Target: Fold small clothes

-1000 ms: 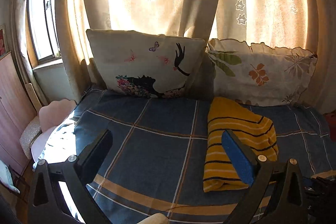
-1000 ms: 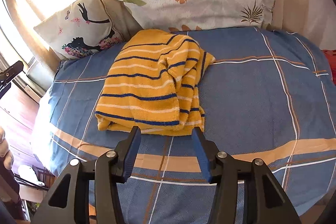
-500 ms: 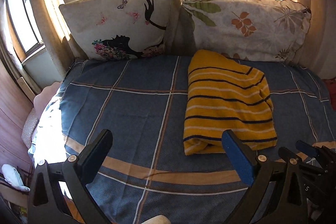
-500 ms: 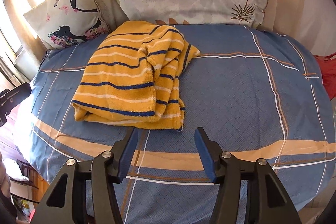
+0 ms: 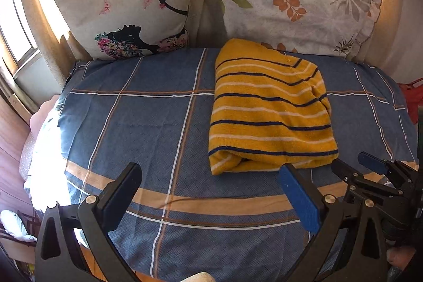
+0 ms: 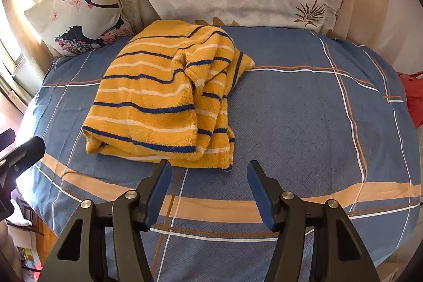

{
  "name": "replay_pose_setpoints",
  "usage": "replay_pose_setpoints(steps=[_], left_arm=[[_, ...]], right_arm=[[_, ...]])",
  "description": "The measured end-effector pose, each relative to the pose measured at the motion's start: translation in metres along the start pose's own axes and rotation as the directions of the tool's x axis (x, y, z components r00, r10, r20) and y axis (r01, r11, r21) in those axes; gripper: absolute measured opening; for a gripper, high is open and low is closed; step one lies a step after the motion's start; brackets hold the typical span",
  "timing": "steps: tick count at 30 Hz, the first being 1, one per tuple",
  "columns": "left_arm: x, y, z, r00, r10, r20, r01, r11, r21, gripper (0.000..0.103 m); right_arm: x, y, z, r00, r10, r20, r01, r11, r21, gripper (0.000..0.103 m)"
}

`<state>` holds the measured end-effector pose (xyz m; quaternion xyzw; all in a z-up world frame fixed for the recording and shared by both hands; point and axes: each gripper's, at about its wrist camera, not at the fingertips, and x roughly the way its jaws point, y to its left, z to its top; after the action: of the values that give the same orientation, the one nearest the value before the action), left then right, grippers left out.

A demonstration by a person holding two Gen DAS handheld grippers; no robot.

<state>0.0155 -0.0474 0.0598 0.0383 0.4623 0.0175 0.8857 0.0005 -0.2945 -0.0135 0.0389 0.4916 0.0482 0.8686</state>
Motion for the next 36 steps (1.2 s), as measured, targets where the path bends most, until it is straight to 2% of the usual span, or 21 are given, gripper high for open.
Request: replay_pose_setpoints(steps=[14,36], left_arm=[[0.011,-0.007,-0.001,0.998,-0.046,-0.045,0.045,0.999,-0.011,0.103],[0.018,-0.007,-0.005,0.995,-0.058,-0.080,0.055,0.998,-0.038,0.103]], right_arm=[[0.006,-0.001,-0.002,1.000,-0.022,-0.021,0.022,1.000,-0.010,0.066],[0.006,0.002,-0.006,0.999,-0.031,-0.019,0.030,0.999,-0.044,0.067]])
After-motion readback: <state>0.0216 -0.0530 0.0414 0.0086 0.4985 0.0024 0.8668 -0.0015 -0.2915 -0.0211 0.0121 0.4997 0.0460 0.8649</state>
